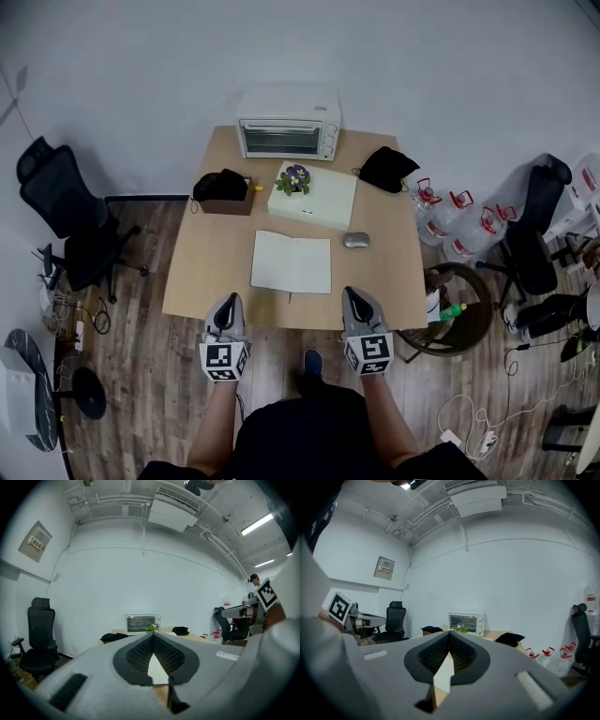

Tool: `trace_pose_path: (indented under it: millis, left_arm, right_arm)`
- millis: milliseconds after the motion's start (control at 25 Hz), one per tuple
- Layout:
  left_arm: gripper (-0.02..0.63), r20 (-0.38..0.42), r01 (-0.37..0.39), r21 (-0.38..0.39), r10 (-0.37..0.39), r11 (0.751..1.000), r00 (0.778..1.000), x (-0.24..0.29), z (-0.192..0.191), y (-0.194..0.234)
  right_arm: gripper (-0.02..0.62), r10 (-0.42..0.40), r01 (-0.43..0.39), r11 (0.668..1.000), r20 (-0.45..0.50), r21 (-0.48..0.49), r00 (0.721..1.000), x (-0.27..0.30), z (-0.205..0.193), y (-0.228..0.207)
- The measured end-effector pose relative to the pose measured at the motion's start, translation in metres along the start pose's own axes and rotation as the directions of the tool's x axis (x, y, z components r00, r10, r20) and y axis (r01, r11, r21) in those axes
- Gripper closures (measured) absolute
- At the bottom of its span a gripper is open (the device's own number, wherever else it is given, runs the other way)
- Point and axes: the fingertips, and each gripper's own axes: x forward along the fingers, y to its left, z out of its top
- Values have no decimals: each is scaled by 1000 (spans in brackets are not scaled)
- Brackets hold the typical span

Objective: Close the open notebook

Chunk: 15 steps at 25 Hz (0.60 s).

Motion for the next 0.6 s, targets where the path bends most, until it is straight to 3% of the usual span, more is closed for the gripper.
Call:
trace_pose_path:
  millis: [280,600]
  left_arm:
    - [618,-6,13,20,-13,1000,1000,25,-15,5]
    - [618,-70,-19,51,23,999,997,45,-64,23]
  right_arm:
    - [589,20,-20,1000,-3,0,1000,21,-11,-6]
    - [589,26,-26,1000,-3,1,1000,30,-26,-8]
